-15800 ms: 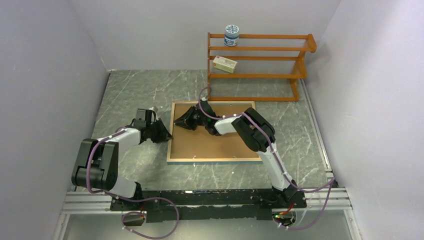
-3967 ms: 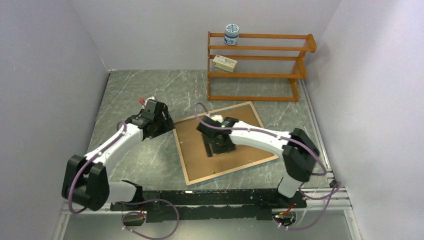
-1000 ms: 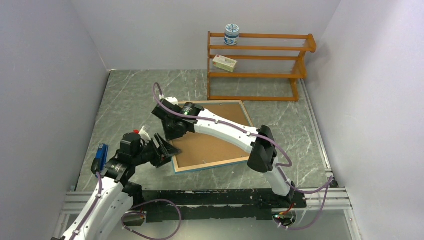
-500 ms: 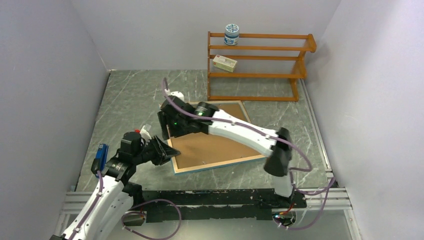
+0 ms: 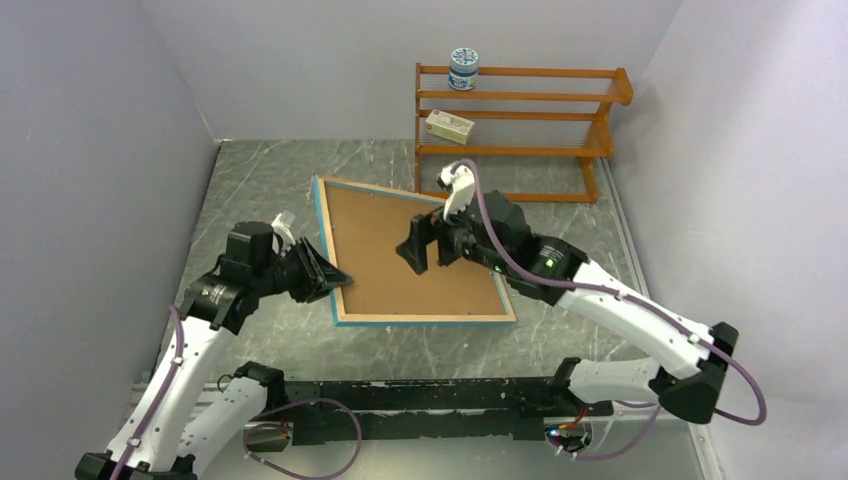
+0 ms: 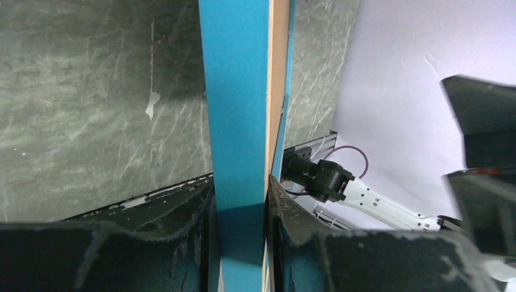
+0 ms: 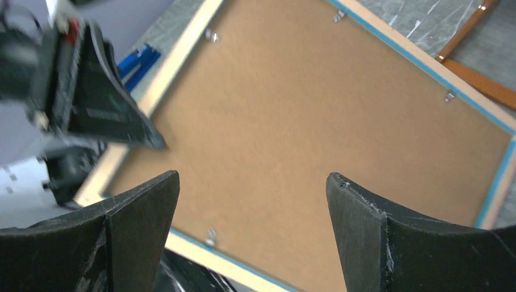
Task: Put the photo into the frame
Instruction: Turn over the photo frame at the center of the board.
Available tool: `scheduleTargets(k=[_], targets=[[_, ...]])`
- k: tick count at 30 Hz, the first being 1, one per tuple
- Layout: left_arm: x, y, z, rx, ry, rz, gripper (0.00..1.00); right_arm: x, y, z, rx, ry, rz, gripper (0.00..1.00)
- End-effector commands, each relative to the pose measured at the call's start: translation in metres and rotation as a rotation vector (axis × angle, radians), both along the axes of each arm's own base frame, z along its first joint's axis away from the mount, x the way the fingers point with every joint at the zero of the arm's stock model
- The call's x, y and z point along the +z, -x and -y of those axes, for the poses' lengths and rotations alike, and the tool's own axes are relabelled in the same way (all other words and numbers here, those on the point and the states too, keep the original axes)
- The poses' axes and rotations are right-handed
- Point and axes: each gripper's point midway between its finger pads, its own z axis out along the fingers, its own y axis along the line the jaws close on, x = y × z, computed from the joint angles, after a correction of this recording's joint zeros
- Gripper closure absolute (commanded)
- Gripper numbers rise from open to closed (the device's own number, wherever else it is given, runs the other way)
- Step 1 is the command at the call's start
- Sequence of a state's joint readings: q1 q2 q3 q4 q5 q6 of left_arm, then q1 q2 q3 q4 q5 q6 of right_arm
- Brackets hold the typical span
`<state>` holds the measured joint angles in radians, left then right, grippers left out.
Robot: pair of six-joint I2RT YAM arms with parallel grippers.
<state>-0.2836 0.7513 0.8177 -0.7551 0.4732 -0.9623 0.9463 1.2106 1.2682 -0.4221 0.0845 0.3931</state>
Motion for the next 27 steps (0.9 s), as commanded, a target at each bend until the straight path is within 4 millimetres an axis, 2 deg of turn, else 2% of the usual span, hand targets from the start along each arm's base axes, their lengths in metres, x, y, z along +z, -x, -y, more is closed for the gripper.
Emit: scheduleTargets(k=[1,4,8,14,17,19,23,27], targets=[[0.040,-0.003,-0.006,0.002,-0.043,0.058,0.97,0.027,0.011,0.011,0.095,0.032,0.286,0.06],[0.061,-0.003,-0.014,0.041,-0.078,0.052,0.97,0.023,0.030,0.012,0.125,0.104,0.384,0.06],[0.089,-0.005,-0.021,0.067,-0.109,0.087,0.98,0.024,0.060,-0.003,0.210,0.127,0.480,0.06],[0.114,-0.009,-0.024,0.099,-0.107,0.109,0.97,0.014,0.097,-0.026,0.278,0.146,0.567,0.06],[0.126,-0.010,-0.027,0.128,-0.104,0.120,0.98,0.005,0.100,-0.036,0.217,0.199,0.594,0.06],[0.129,-0.011,-0.025,0.126,-0.091,0.119,0.97,-0.002,0.095,-0.039,0.139,0.229,0.604,0.08],[0.128,-0.011,-0.023,0.124,-0.084,0.105,0.98,-0.017,0.086,-0.039,0.042,0.250,0.628,0.13],[0.130,-0.011,-0.025,0.133,-0.089,0.104,0.97,-0.031,0.087,-0.037,0.047,0.269,0.651,0.15]])
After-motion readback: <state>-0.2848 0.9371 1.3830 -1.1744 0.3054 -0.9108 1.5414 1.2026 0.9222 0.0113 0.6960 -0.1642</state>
